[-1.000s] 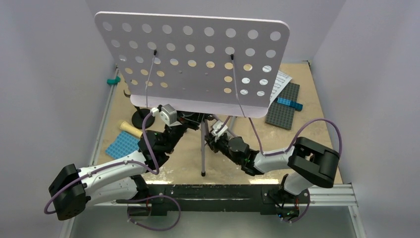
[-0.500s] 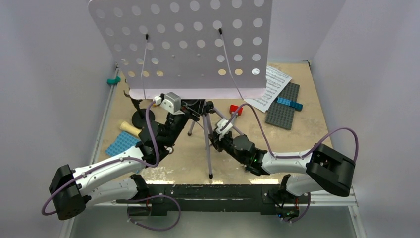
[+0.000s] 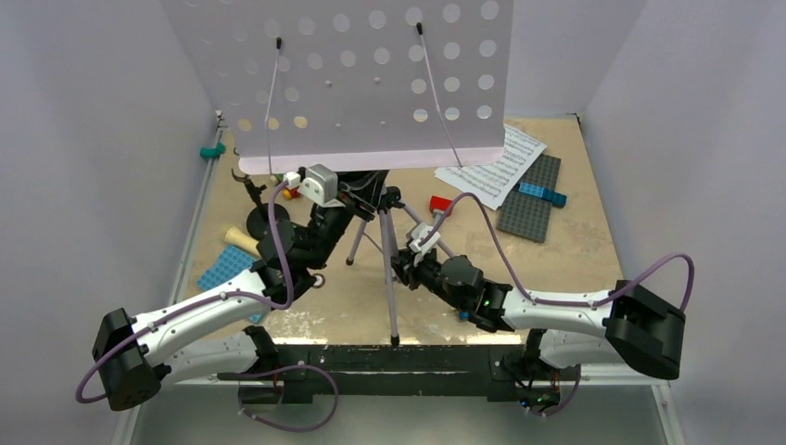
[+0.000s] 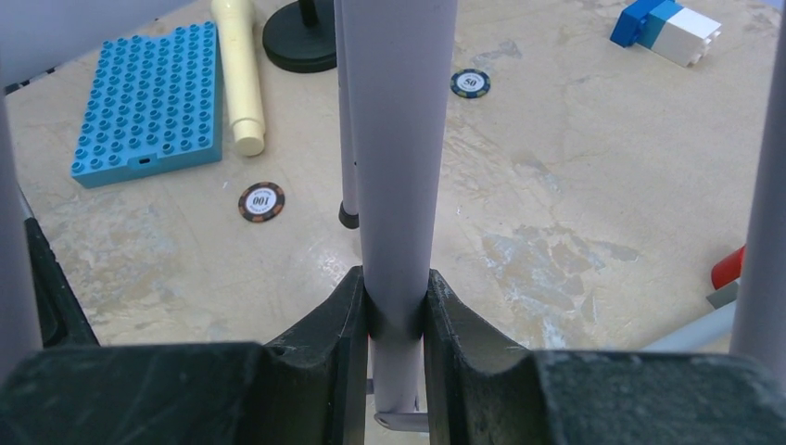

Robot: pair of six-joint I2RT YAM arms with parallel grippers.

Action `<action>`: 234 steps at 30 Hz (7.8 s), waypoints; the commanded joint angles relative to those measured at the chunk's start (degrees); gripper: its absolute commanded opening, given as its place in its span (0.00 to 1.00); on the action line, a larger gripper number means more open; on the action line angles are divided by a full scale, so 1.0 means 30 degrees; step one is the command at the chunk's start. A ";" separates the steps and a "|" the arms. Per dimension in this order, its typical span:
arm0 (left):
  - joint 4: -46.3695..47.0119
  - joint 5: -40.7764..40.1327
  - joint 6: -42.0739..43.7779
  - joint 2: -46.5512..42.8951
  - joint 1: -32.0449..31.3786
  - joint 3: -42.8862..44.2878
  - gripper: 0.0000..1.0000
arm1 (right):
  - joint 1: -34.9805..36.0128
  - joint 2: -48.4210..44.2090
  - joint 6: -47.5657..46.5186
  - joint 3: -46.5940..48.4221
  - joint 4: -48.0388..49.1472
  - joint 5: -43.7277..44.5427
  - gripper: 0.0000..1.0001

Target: Pack up the instrument practice props

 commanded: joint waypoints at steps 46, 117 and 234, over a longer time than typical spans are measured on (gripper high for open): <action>-0.1951 -0.1340 -0.1227 0.3402 0.0187 -0.0464 0.00 | 0.0542 -0.5434 0.7523 0.4369 -0.7527 -0.4654 0.00; -0.0887 0.0447 -0.4835 0.9763 0.1183 -0.2441 0.05 | 0.0280 -0.1431 0.7265 0.2730 -1.1295 -0.2982 0.01; -1.1418 0.0974 -1.4321 0.1514 0.1242 -0.5599 0.52 | -0.4515 0.4260 0.6562 0.4278 -1.6739 -0.9710 0.66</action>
